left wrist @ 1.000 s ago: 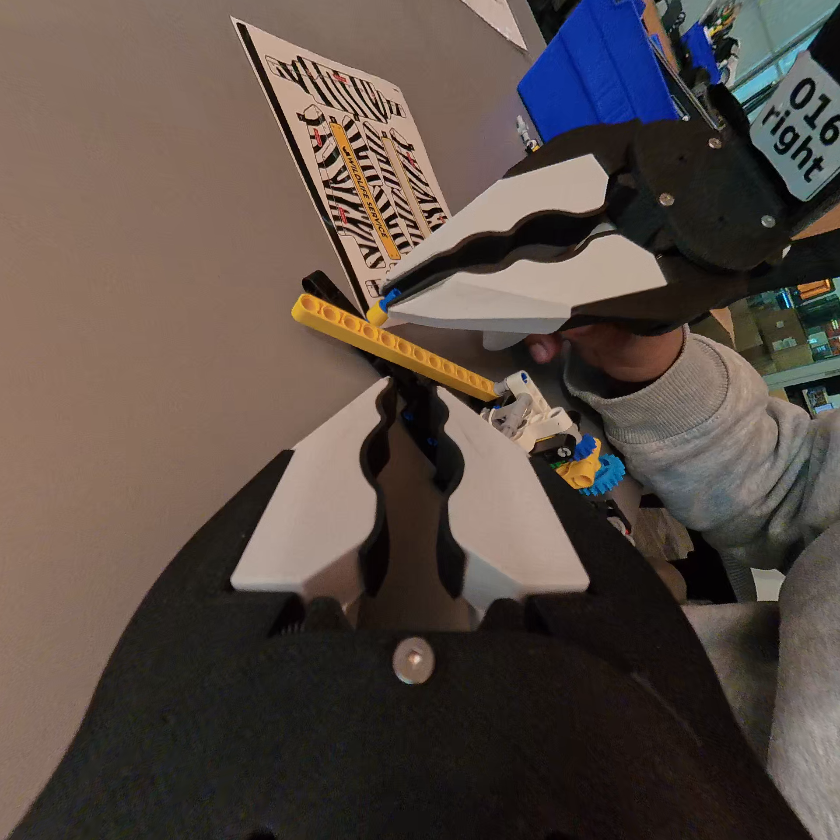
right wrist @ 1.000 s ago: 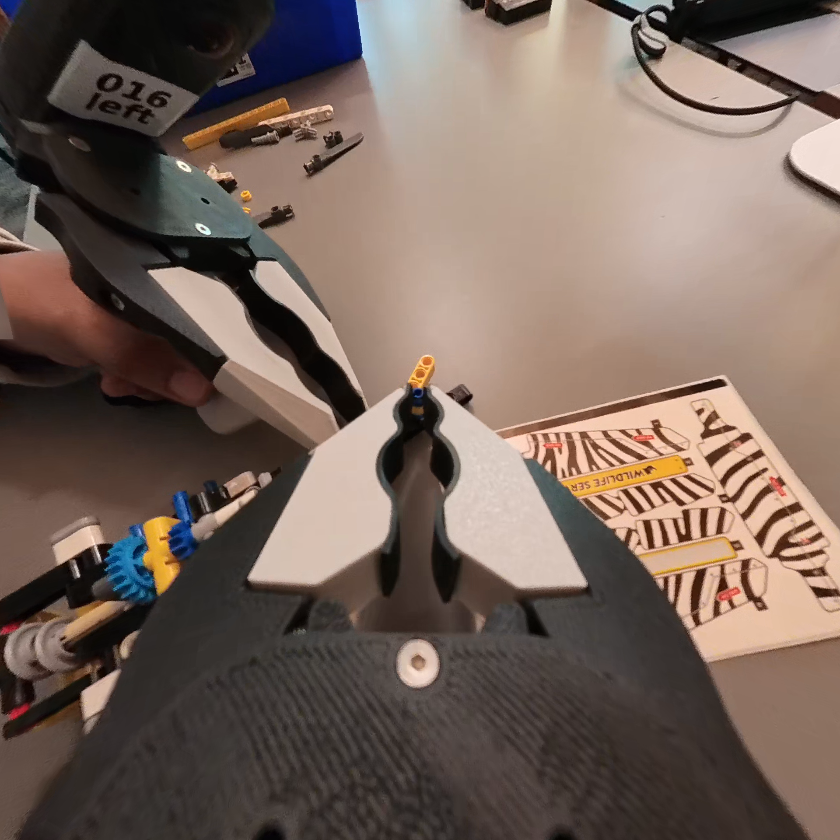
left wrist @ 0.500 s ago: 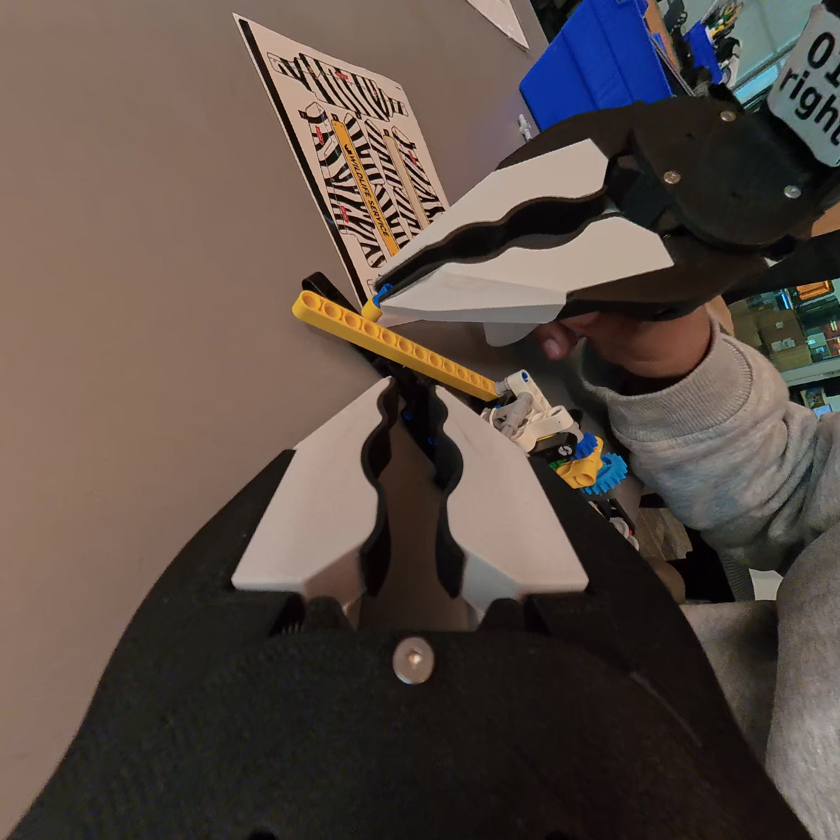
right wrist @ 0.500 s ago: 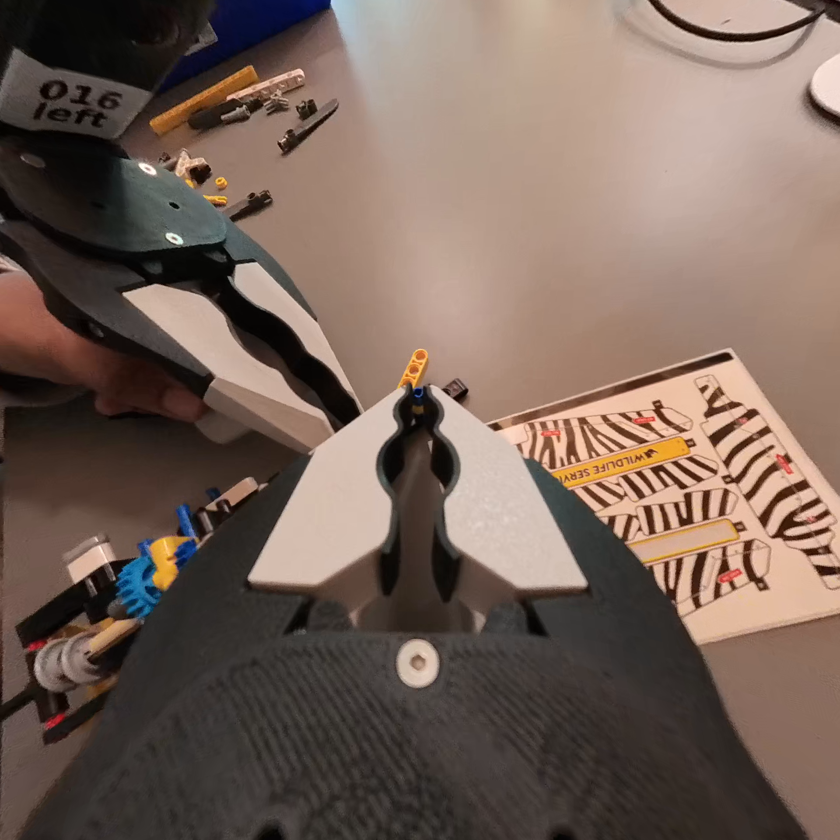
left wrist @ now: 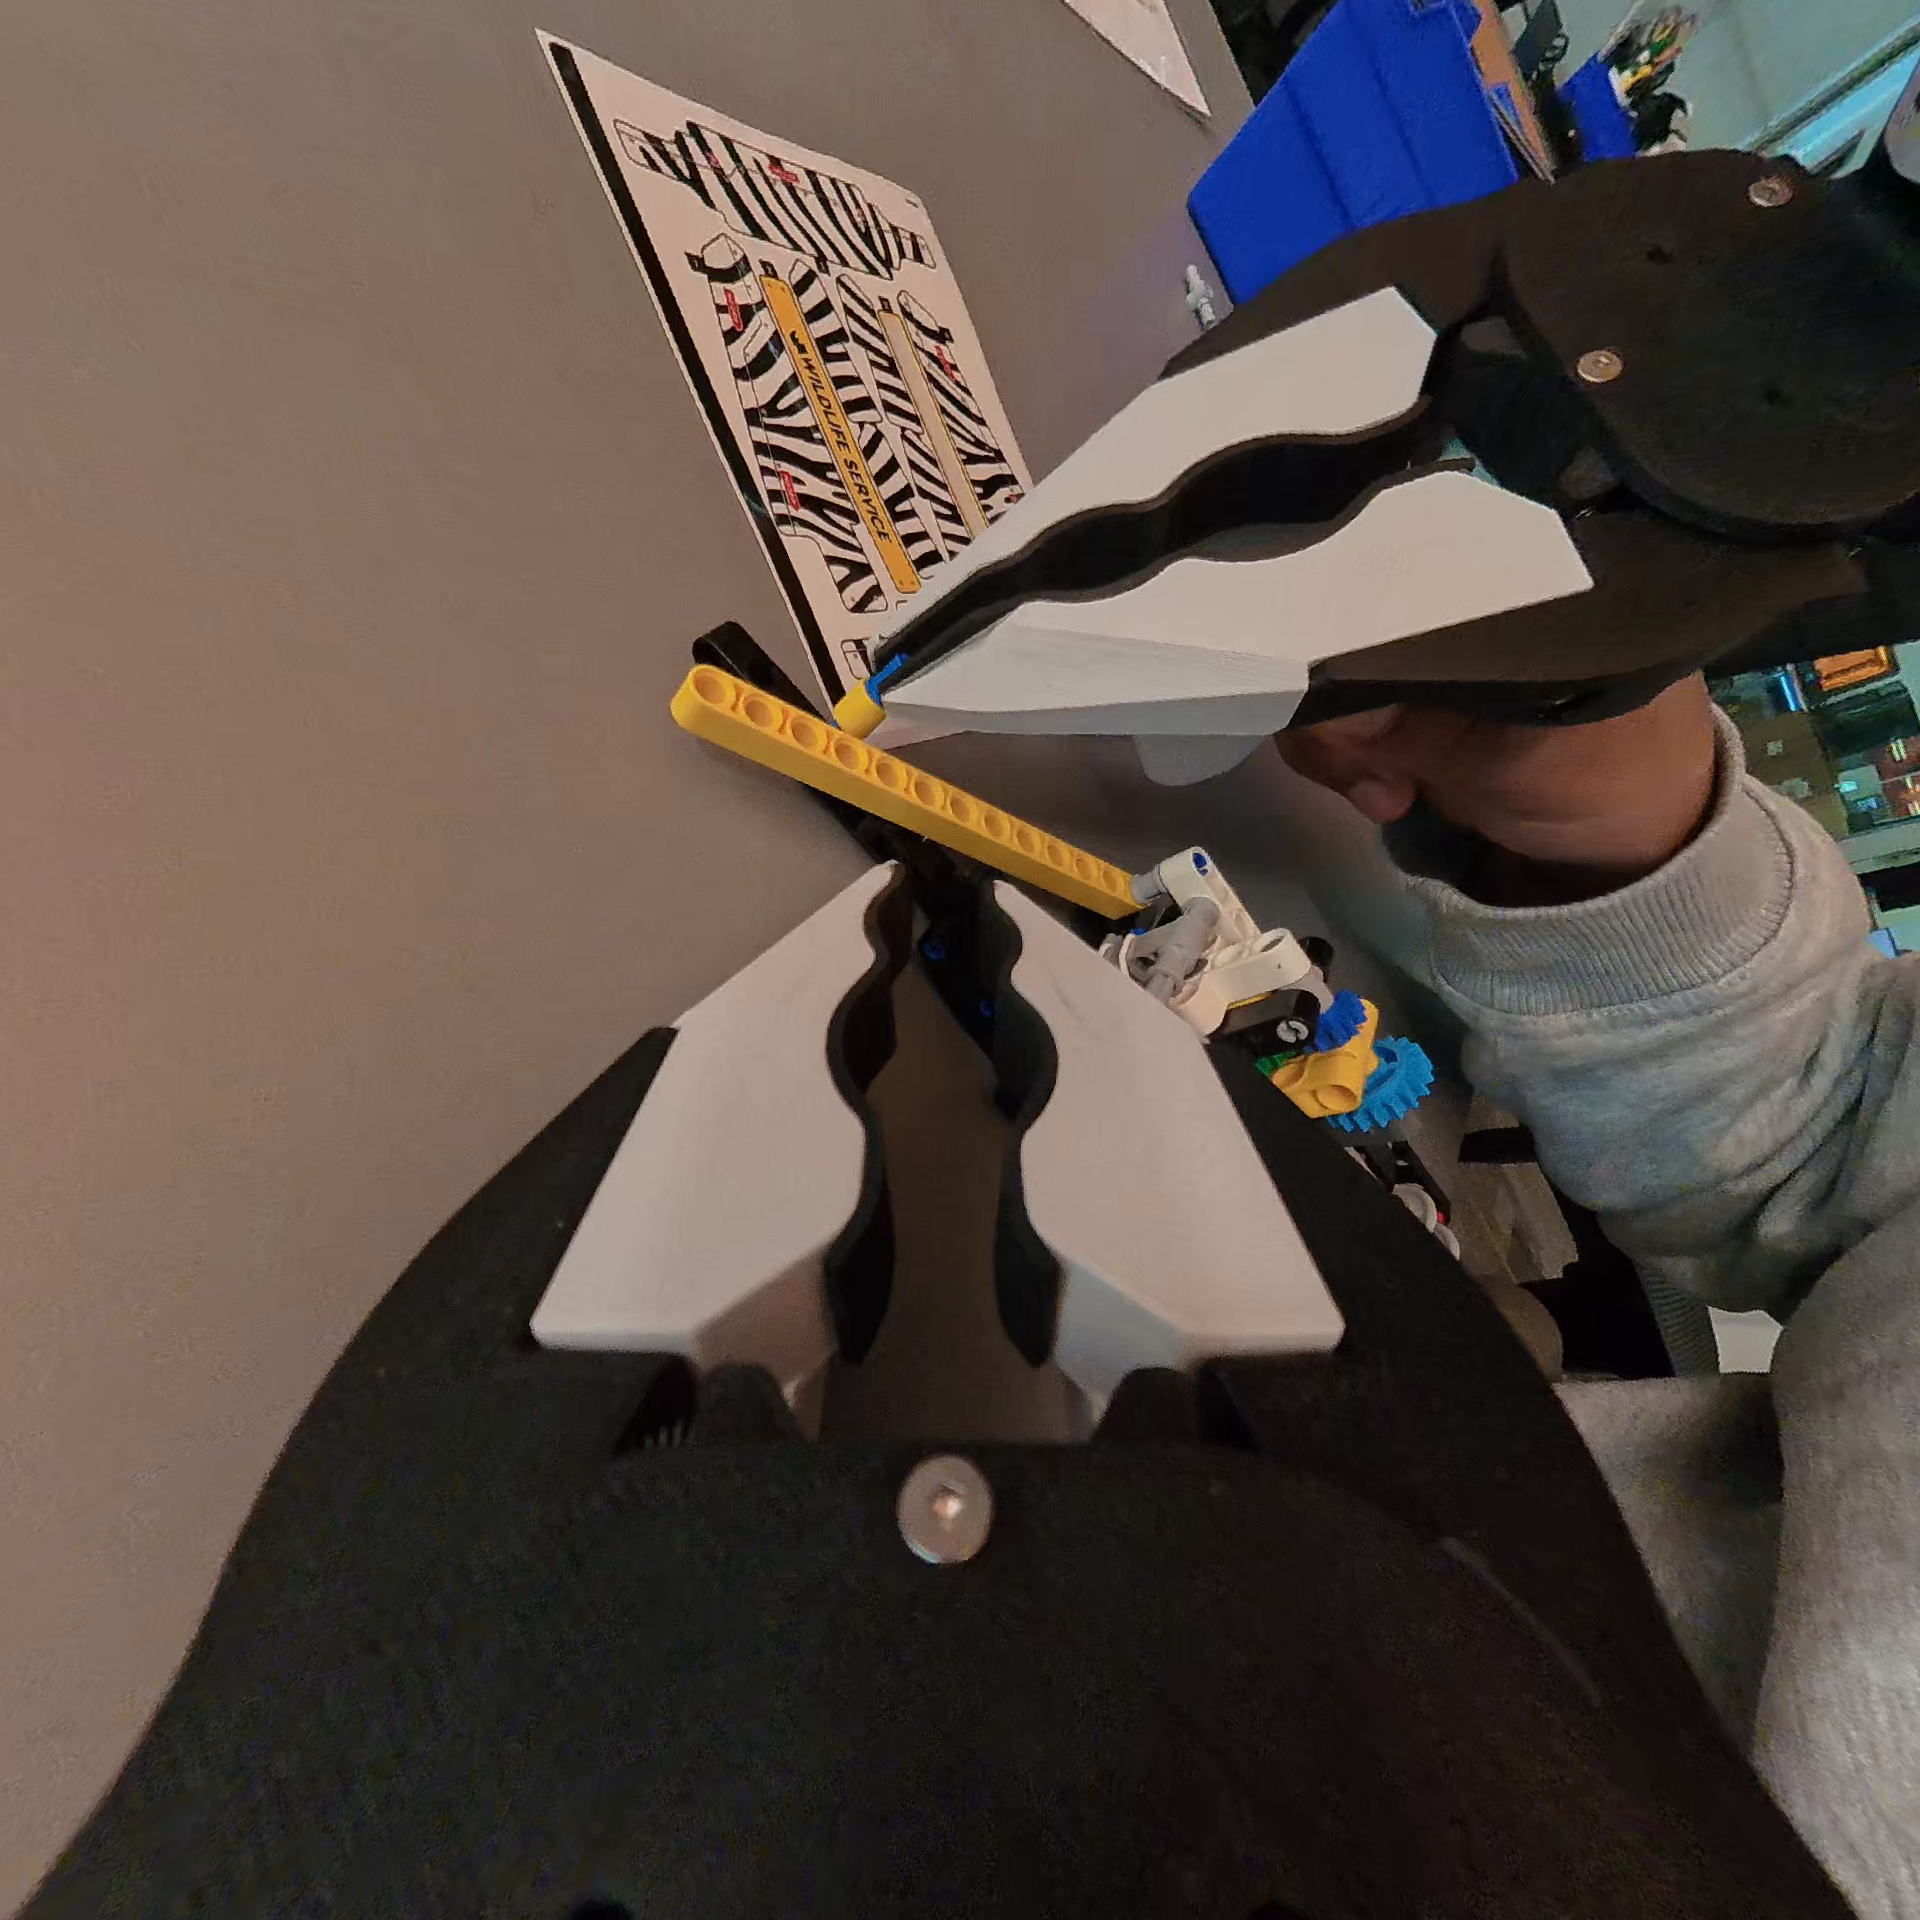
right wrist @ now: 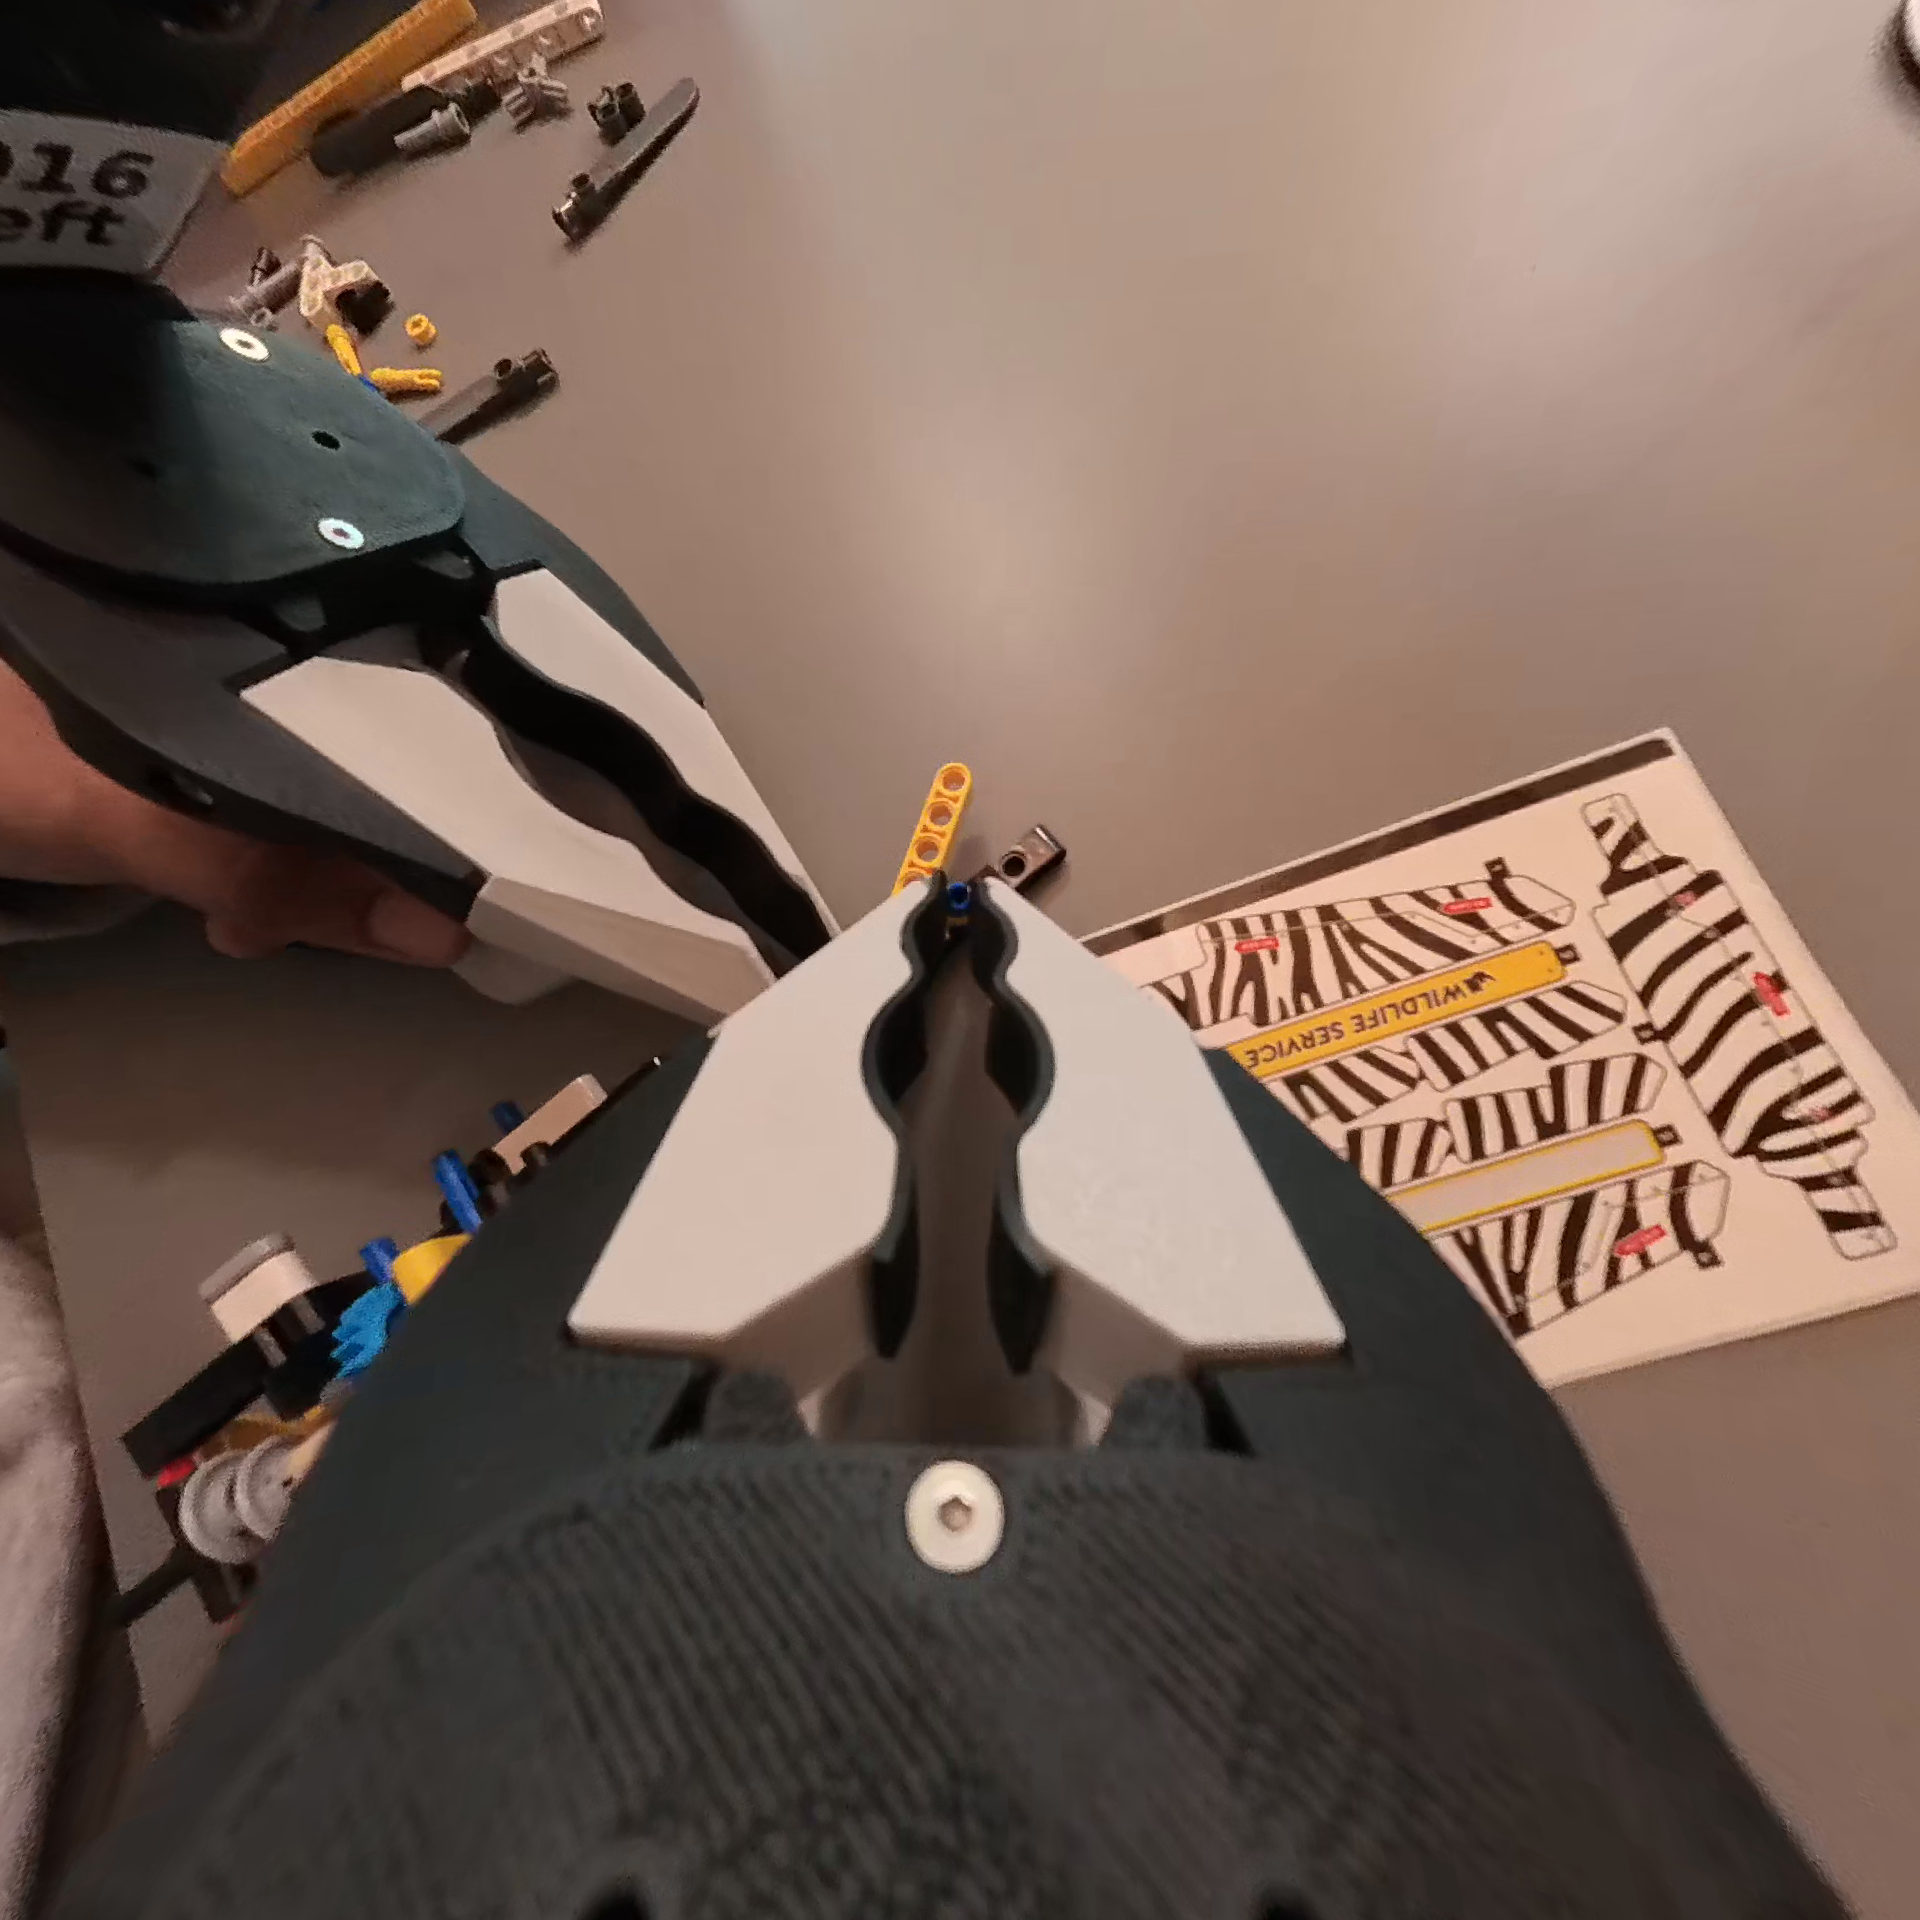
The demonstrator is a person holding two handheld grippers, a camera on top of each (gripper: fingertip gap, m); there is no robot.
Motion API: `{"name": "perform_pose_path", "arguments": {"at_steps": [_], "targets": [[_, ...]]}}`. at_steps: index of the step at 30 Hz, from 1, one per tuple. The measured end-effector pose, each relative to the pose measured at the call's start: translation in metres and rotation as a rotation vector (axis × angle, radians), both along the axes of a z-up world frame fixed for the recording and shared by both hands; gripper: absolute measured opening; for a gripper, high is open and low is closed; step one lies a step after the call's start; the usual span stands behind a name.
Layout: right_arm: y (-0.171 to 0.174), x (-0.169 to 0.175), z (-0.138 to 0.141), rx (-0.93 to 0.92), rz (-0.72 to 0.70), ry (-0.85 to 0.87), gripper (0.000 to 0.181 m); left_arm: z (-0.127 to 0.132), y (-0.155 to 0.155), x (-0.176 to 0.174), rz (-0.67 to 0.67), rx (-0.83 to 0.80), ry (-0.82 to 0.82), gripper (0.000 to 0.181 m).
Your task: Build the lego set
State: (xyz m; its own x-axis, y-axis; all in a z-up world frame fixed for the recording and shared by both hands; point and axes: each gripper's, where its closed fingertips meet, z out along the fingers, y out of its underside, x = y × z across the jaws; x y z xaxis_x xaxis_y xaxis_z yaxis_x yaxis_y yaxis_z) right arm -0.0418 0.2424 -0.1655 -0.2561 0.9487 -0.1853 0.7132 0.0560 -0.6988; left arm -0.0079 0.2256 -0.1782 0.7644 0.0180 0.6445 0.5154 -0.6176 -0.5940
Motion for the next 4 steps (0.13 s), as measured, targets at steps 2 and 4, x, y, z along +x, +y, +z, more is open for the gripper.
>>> {"name": "perform_pose_path", "arguments": {"at_steps": [2, 4], "targets": [[-0.0005, -0.0002, -0.0001, 0.008, 0.006, -0.006, 0.004, 0.0, 0.0001, -0.0001, 0.001, 0.0, 0.001, 0.011], [-0.0013, -0.001, -0.0001, 0.006, 0.004, -0.01, 0.004, 0.0, 0.0001, -0.0004, 0.003, 0.0, 0.0, 0.011]]}}
